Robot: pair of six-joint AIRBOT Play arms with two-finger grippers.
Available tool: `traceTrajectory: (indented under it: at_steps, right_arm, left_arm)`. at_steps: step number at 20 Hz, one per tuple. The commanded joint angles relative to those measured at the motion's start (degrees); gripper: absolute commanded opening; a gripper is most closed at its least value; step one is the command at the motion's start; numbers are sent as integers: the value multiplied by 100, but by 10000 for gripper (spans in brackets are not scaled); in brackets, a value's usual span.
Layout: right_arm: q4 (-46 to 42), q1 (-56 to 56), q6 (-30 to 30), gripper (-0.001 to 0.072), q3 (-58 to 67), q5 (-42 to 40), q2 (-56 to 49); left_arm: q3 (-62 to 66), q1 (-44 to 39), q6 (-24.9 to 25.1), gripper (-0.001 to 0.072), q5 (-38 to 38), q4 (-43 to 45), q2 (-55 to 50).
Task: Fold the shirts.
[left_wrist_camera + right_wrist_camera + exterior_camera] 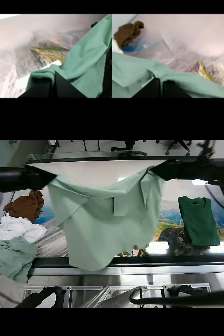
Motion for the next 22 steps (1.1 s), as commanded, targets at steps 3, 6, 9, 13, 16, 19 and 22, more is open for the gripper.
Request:
traceTrajectory:
  at_steps: [3,6,9,13,16,19,22]
  right_arm:
    - [170,11,-177,22,-210,-1495,-2142]
    - [232,0,-173,23,-210,-1661,-2885]
    - [227,-83,-175,297,-201,-1342,-3056]
    - [42,-748,7,370,-173,-114,-2527]
    - [-667,-1307,413,369,-284,1029,-2074]
    - [-1467,-1742,614,368,-1069,1443,-1572]
    - [-1617,-2277,614,369,-2177,1263,-1073]
  left_arm:
    - [911,-267,356,8,896,35,-2983]
    - [1836,-238,-114,15,544,35,-4210]
    - [2498,-92,-527,18,-87,28,-4747]
    - [2487,411,-850,701,-807,26,-4369]
    - [1676,1019,-931,700,-1421,48,-3646]
    - [188,1652,-927,701,-2015,76,-2935]
    - [-1322,2249,-756,701,-1878,1054,-2310]
